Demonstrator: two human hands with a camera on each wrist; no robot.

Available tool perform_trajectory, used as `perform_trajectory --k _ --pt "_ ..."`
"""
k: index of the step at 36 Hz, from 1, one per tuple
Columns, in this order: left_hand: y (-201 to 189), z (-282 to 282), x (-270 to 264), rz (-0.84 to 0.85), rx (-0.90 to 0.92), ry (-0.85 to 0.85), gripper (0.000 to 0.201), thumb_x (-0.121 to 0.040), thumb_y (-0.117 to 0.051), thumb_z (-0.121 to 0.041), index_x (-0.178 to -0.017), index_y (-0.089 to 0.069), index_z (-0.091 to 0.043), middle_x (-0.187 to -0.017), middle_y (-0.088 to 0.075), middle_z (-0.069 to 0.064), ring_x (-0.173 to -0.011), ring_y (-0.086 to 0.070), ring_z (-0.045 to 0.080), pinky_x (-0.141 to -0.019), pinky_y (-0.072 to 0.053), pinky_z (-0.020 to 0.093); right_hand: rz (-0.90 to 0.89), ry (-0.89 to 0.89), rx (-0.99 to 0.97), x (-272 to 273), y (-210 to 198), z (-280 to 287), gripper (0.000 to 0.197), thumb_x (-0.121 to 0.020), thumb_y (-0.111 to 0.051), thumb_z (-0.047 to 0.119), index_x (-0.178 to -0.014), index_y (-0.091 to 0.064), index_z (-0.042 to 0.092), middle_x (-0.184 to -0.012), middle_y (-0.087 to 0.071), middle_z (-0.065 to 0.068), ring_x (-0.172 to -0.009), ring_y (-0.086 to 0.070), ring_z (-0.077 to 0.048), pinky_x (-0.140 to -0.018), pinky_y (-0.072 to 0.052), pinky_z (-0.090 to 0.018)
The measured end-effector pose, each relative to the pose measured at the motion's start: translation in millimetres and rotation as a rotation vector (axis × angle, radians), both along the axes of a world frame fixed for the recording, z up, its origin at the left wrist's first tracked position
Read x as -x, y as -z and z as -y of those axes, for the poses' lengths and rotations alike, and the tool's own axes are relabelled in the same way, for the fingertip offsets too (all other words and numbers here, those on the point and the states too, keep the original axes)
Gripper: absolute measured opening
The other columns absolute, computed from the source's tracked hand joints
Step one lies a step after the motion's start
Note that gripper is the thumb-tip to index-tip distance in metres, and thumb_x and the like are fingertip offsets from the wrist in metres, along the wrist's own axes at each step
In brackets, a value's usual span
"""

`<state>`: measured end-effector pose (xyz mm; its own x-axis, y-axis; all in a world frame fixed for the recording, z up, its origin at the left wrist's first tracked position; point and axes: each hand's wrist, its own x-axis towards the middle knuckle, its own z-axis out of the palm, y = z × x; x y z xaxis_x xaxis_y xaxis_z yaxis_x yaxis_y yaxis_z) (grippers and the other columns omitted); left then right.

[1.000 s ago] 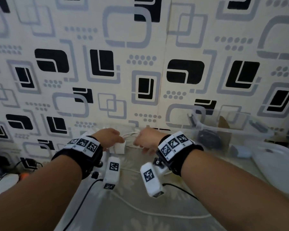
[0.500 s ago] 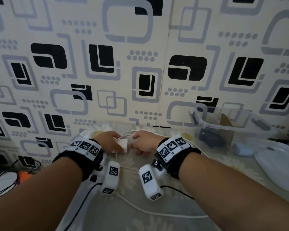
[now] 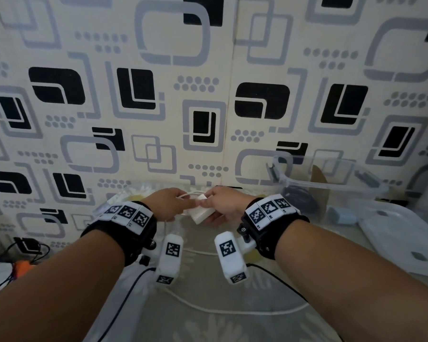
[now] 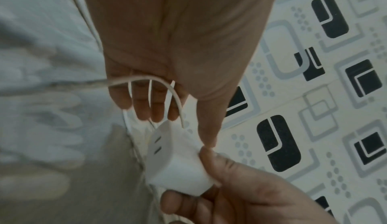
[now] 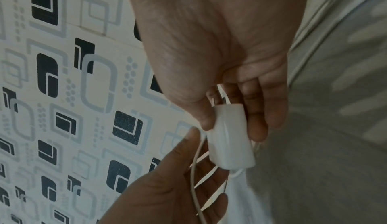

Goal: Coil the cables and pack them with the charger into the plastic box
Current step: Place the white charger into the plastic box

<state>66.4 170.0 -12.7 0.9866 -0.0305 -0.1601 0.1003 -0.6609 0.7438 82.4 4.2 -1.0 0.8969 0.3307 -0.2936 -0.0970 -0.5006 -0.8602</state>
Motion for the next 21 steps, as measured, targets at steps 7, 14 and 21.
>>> perform_trajectory --k 7,14,21 --pt "-25.9 21.7 1.2 0.088 -0.106 -0.011 0.052 -0.095 -0.049 -0.052 -0.129 -0.06 -0.014 -0.134 -0.057 0.004 -0.123 -0.053 0.023 -0.104 -0.037 0.031 0.017 0.045 0.008 -0.2 -15.5 26.5 0.022 -0.1 -0.047 0.017 -0.121 -0.05 0.012 -0.092 -0.059 -0.01 -0.062 -0.058 -0.017 -0.055 -0.049 -0.029" --pt "-43.0 54.4 3.2 0.073 0.163 -0.029 0.037 -0.095 -0.056 -0.041 -0.12 -0.061 -0.015 -0.124 -0.062 0.008 -0.114 -0.059 0.025 -0.102 -0.046 0.043 0.076 0.039 -0.011 3.1 -34.9 54.8 0.029 -0.099 -0.048 0.02 -0.128 -0.051 0.015 -0.106 -0.062 -0.012 -0.07 -0.059 -0.017 -0.064 -0.046 -0.03" --pt "-49.9 88.6 2.8 0.033 0.347 0.016 0.021 -0.094 -0.06 -0.034 -0.098 -0.064 -0.014 -0.097 -0.069 0.006 -0.088 -0.067 0.019 -0.082 -0.055 0.034 0.145 0.031 -0.059 3.9 -53.6 85.0 0.025 -0.1 -0.049 0.021 -0.124 -0.049 0.019 -0.095 -0.06 -0.005 -0.069 -0.057 -0.014 -0.061 -0.041 -0.027"
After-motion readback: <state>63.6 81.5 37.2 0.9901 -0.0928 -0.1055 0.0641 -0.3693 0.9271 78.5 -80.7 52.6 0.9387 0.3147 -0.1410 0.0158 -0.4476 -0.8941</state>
